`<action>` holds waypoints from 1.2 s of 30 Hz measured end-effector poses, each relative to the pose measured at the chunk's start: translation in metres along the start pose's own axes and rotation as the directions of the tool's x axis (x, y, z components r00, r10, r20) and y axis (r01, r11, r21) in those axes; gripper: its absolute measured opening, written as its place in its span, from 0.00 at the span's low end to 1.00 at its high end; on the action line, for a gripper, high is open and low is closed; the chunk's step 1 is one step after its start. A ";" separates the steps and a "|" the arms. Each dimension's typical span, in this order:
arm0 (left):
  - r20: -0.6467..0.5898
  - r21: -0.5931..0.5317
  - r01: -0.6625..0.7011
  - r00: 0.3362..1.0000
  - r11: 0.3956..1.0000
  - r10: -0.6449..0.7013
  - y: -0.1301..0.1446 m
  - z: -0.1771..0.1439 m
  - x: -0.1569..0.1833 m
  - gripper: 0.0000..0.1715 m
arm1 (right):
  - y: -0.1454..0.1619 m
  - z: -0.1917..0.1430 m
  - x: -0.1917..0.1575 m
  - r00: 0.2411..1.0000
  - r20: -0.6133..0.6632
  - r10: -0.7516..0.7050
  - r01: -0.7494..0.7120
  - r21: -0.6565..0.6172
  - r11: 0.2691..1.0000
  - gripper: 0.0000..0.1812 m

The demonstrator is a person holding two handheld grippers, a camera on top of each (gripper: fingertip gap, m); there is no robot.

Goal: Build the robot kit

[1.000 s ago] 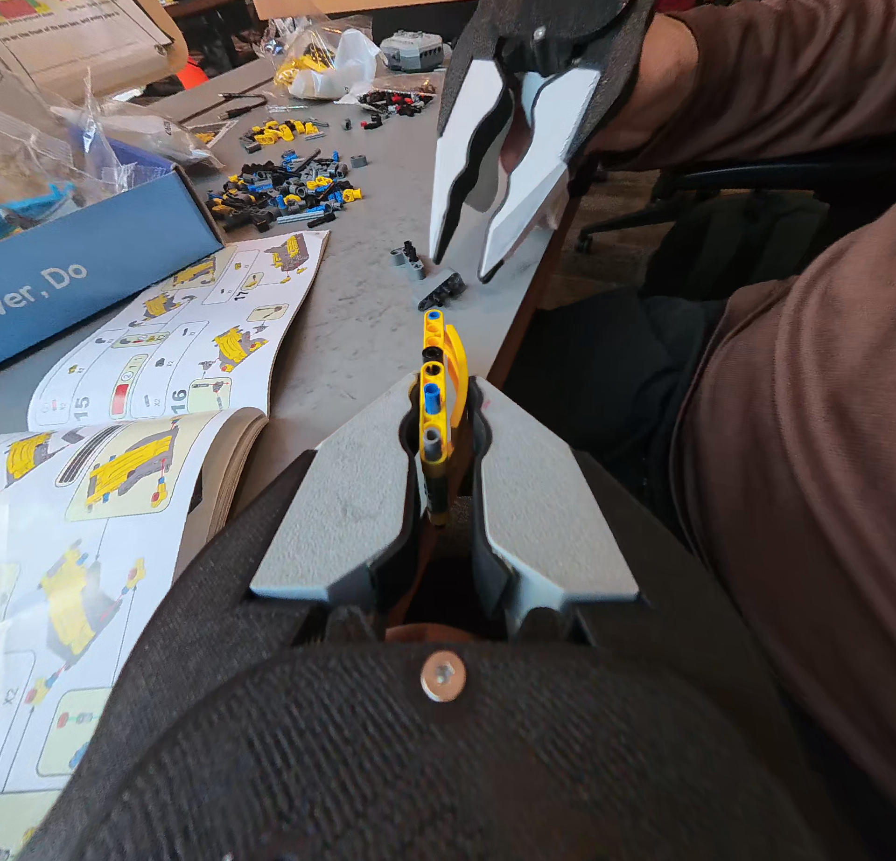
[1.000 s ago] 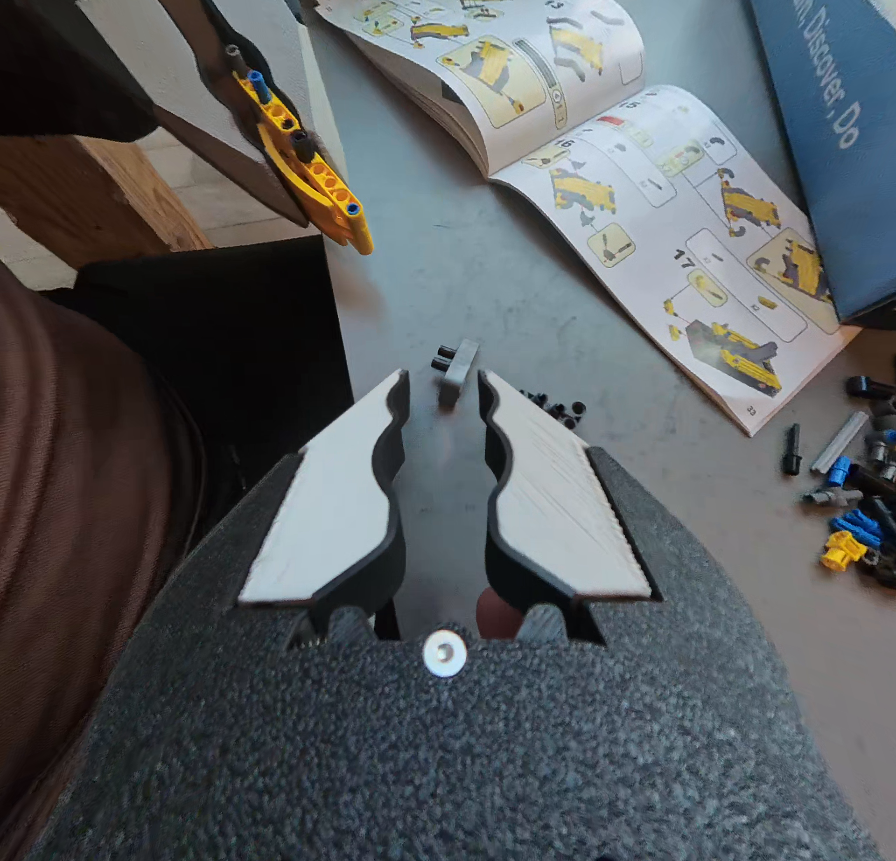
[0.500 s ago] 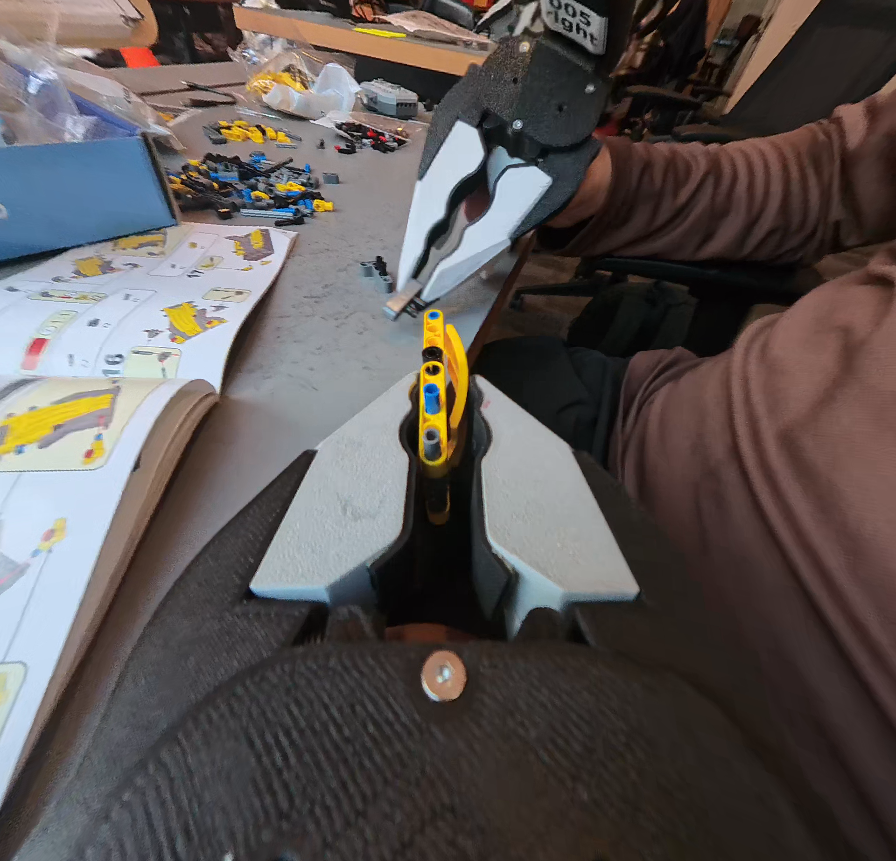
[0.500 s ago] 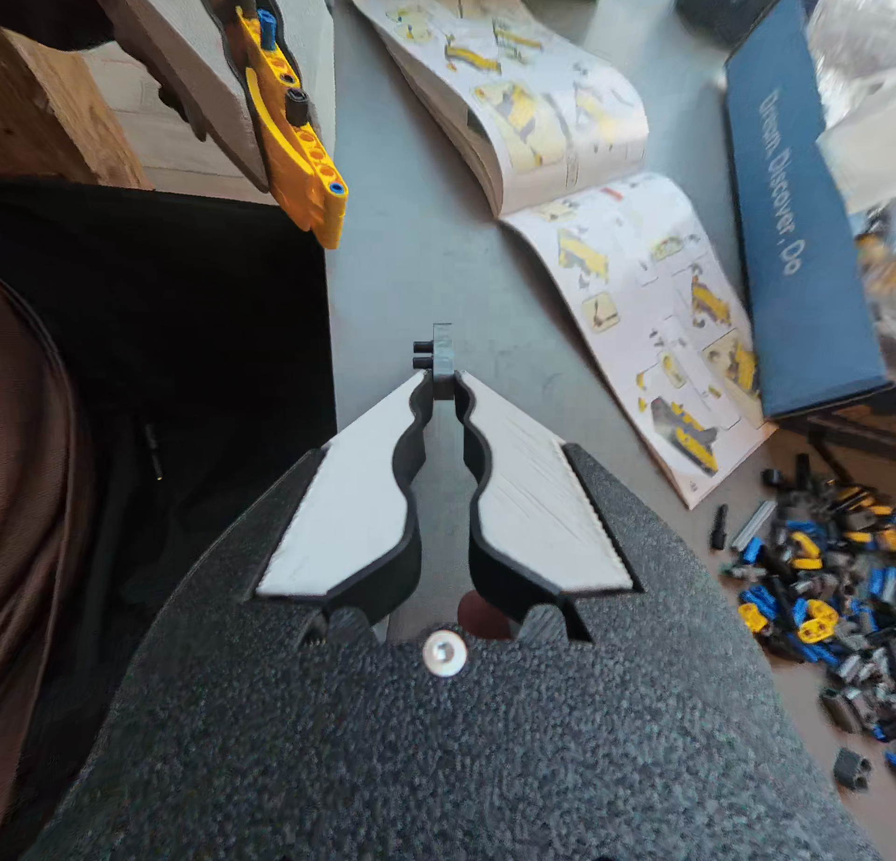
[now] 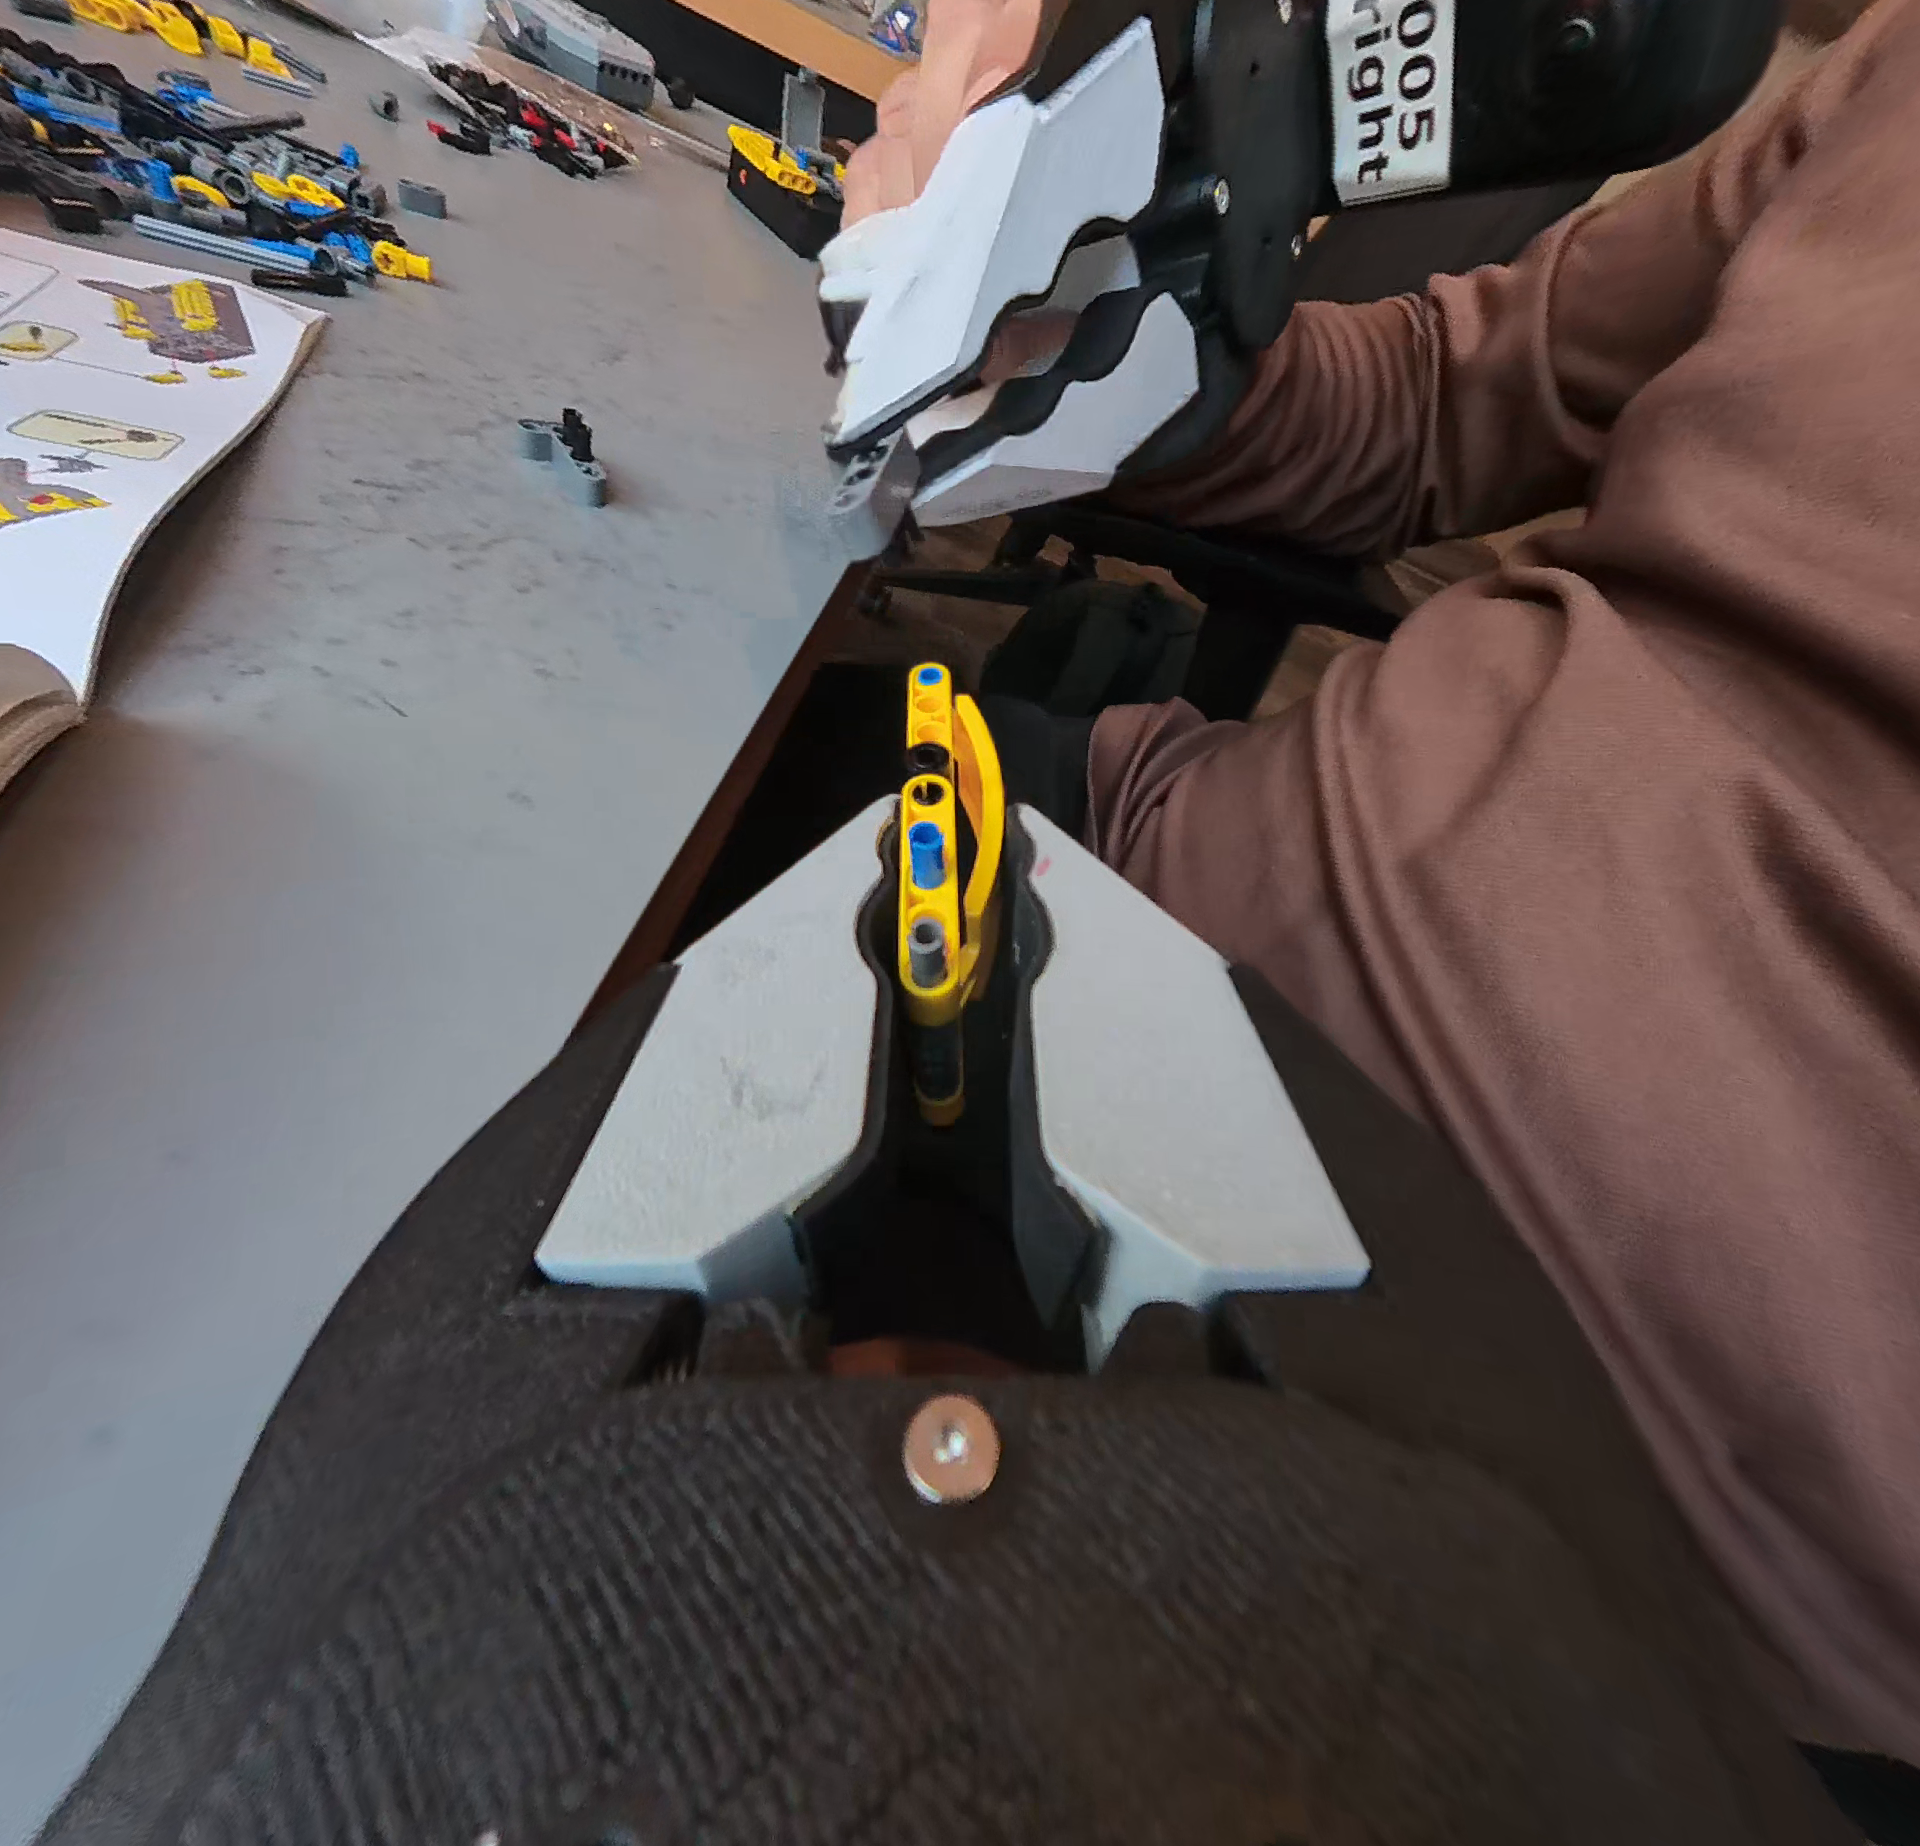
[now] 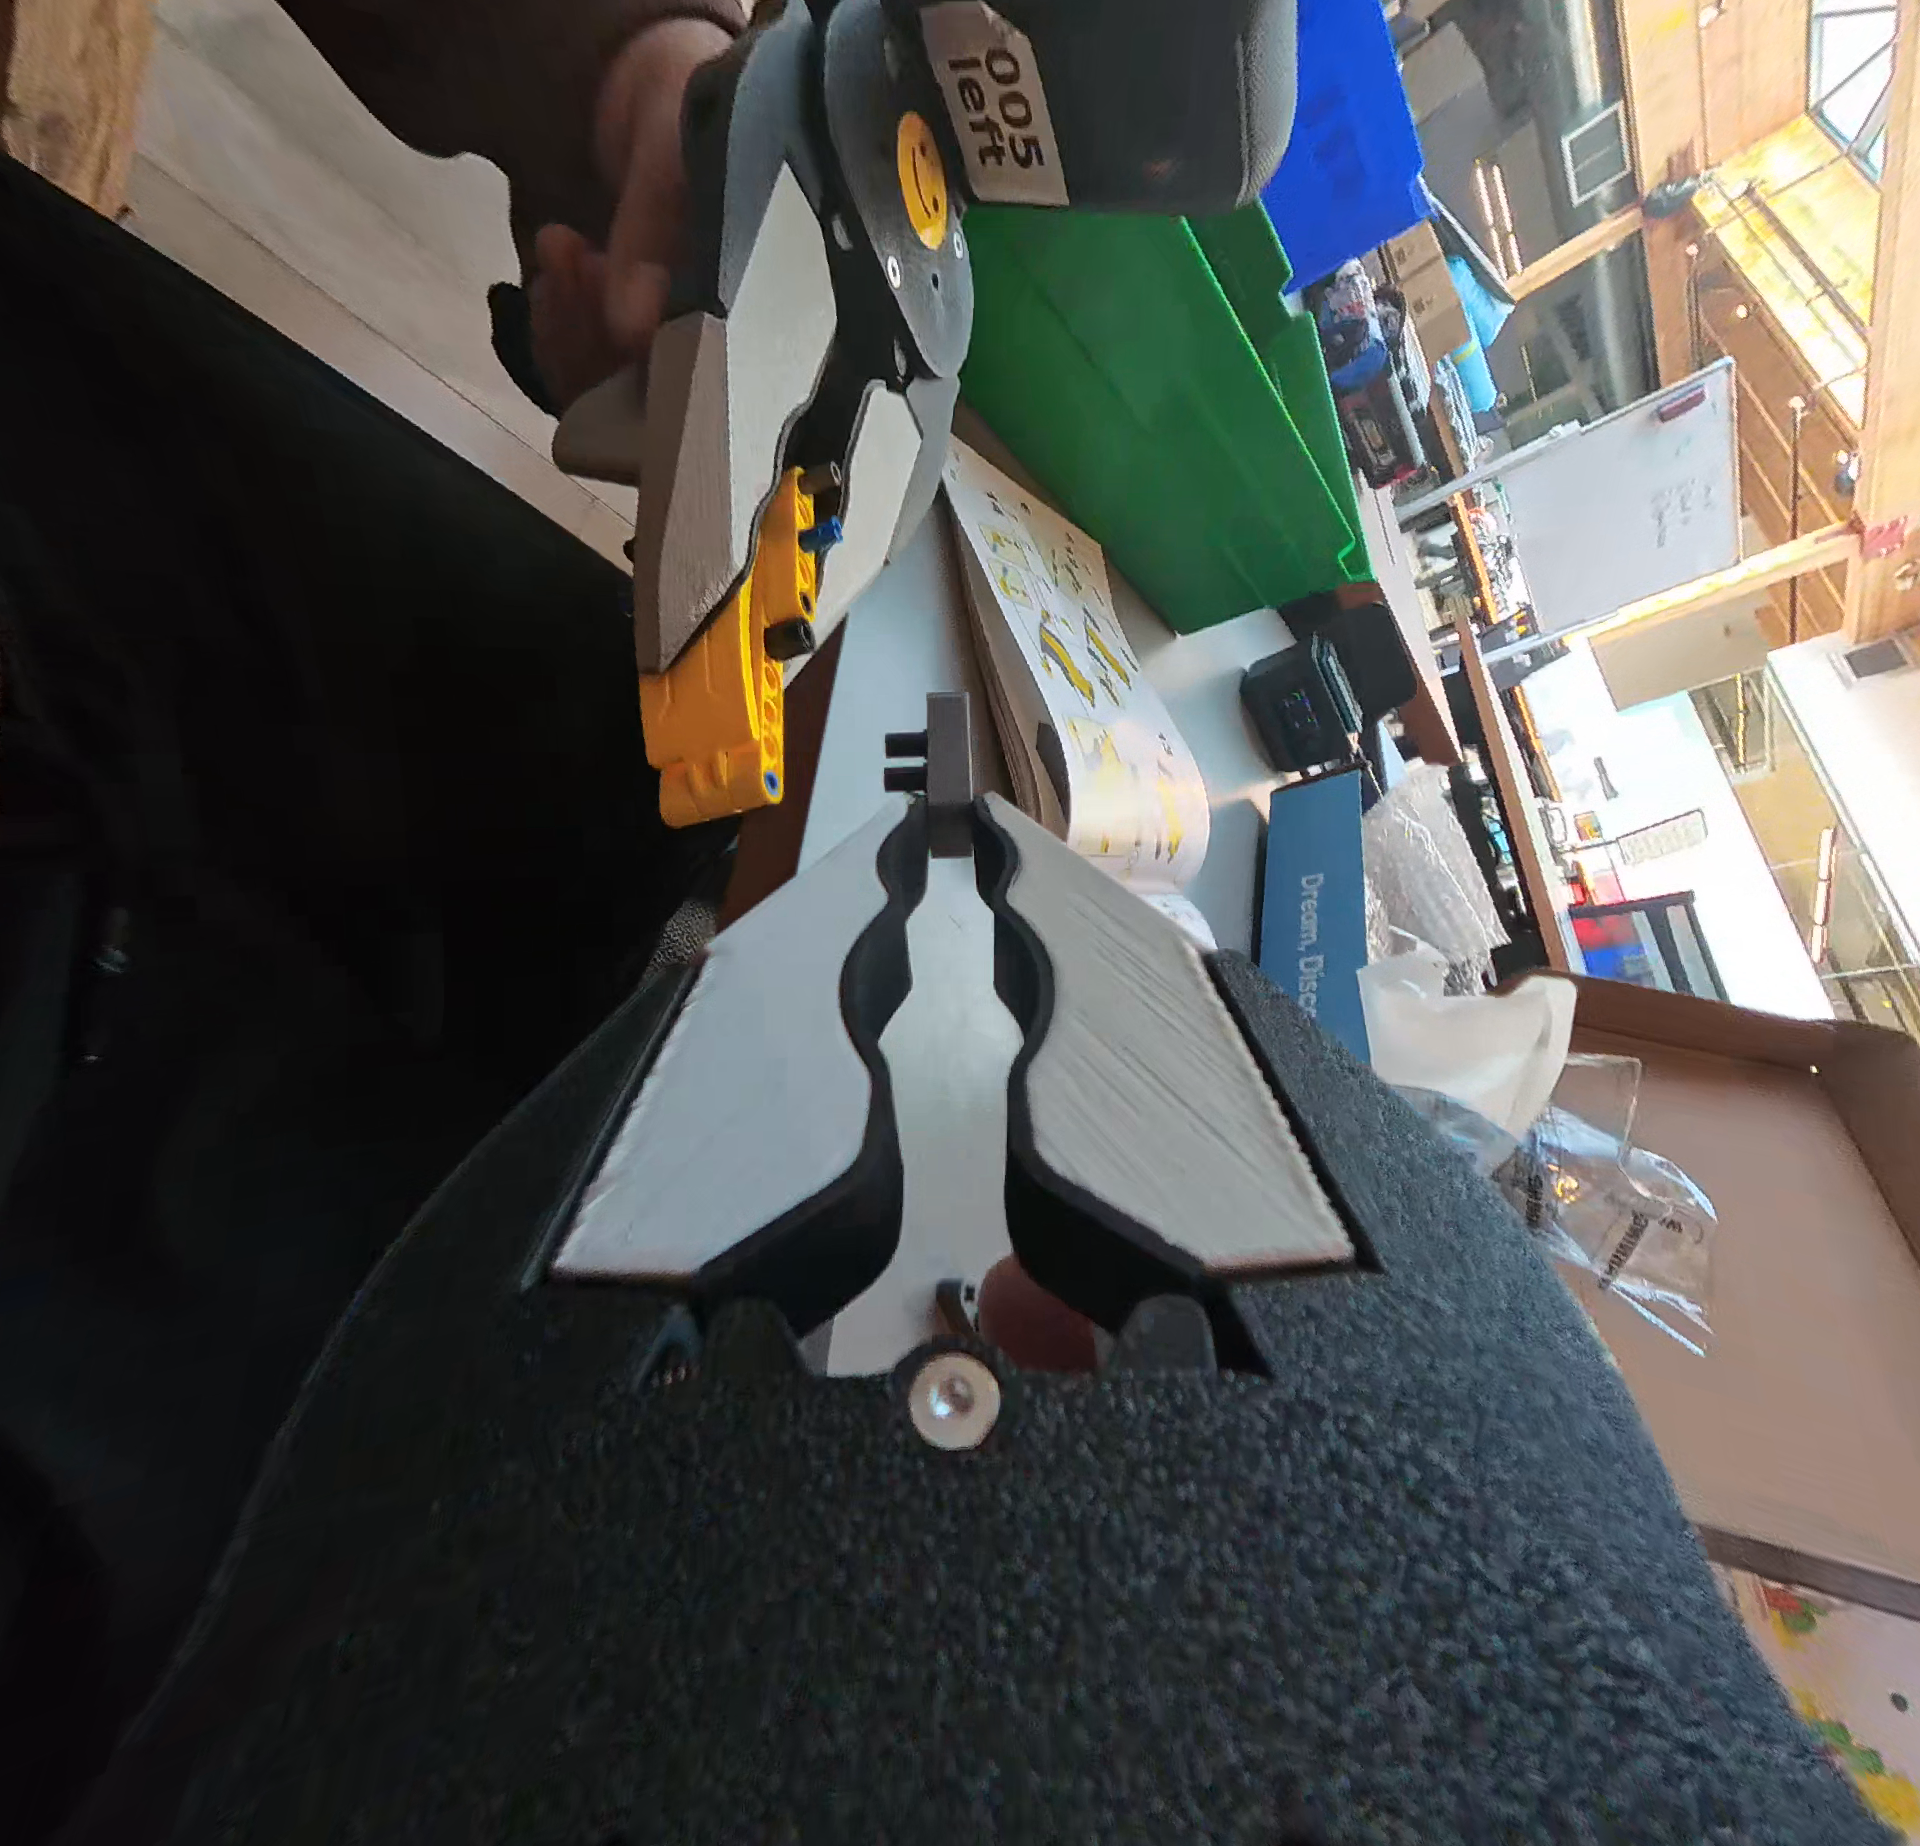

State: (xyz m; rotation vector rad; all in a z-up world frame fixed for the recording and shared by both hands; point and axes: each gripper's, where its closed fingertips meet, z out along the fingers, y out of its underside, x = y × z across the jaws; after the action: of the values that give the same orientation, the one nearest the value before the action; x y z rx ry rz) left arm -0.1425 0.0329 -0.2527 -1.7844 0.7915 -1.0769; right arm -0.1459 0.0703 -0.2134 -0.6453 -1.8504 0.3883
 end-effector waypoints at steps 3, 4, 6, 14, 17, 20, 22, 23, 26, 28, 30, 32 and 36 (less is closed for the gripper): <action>-0.008 -0.003 -0.014 1.000 1.000 0.014 0.002 -0.001 0.005 0.08 | -0.010 0.004 -0.010 0.999 0.035 -0.036 0.035 0.017 0.999 0.04; -0.001 0.001 -0.018 1.000 1.000 0.018 0.001 -0.001 0.005 0.08 | -0.011 0.005 -0.013 0.997 0.046 -0.058 0.058 0.017 0.998 0.04; 0.011 0.012 -0.020 1.000 1.000 0.020 -0.001 -0.003 0.005 0.08 | -0.012 0.008 -0.019 0.993 0.063 -0.101 0.101 0.010 0.995 0.04; -0.028 0.010 -0.034 0.999 0.999 0.034 -0.002 0.000 0.013 0.08 | -0.014 0.004 -0.027 0.985 0.089 -0.150 0.150 0.010 0.989 0.04; -0.049 0.003 -0.035 0.998 0.999 0.035 -0.001 0.002 0.015 0.08 | -0.014 0.003 -0.029 0.979 0.079 -0.186 0.187 -0.010 0.982 0.04; -0.060 0.004 -0.036 0.998 0.999 0.036 -0.001 0.002 0.016 0.08 | -0.015 0.003 -0.029 0.973 0.061 -0.225 0.226 -0.023 0.974 0.04; -0.067 0.018 -0.034 0.997 0.999 0.035 -0.004 0.000 0.017 0.08 | -0.018 0.002 -0.027 0.967 0.042 -0.250 0.252 -0.027 0.967 0.04; -0.074 0.029 -0.027 0.997 0.999 0.030 -0.005 -0.001 0.018 0.08 | -0.019 0.002 -0.026 0.965 0.034 -0.259 0.260 -0.029 0.965 0.04; -0.085 0.045 -0.020 0.996 0.999 0.023 -0.008 -0.003 0.020 0.08 | -0.021 0.002 -0.026 0.957 0.029 -0.289 0.290 -0.035 0.956 0.04; -0.087 0.038 -0.018 0.996 0.999 0.022 -0.006 -0.003 0.020 0.08 | -0.022 0.002 -0.027 0.950 0.030 -0.311 0.312 -0.037 0.949 0.04; -0.075 0.041 -0.032 0.997 0.999 0.035 -0.008 -0.003 0.020 0.08 | -0.022 0.001 -0.025 0.949 0.017 -0.314 0.315 -0.042 0.948 0.04; -0.078 0.048 -0.034 0.996 0.998 0.037 -0.009 -0.003 0.021 0.08 | -0.023 0.000 -0.025 0.951 0.019 -0.309 0.309 -0.036 0.950 0.04; -0.102 0.047 -0.032 0.994 0.998 0.037 -0.009 0.000 0.025 0.08 | -0.024 -0.004 -0.028 0.948 0.051 -0.315 0.317 -0.034 0.948 0.04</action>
State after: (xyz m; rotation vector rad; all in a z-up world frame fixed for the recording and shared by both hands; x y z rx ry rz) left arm -0.1316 0.0157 -0.2360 -1.6822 0.8500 -1.1619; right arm -0.1401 0.0341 -0.2204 -0.3592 -1.9695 0.1535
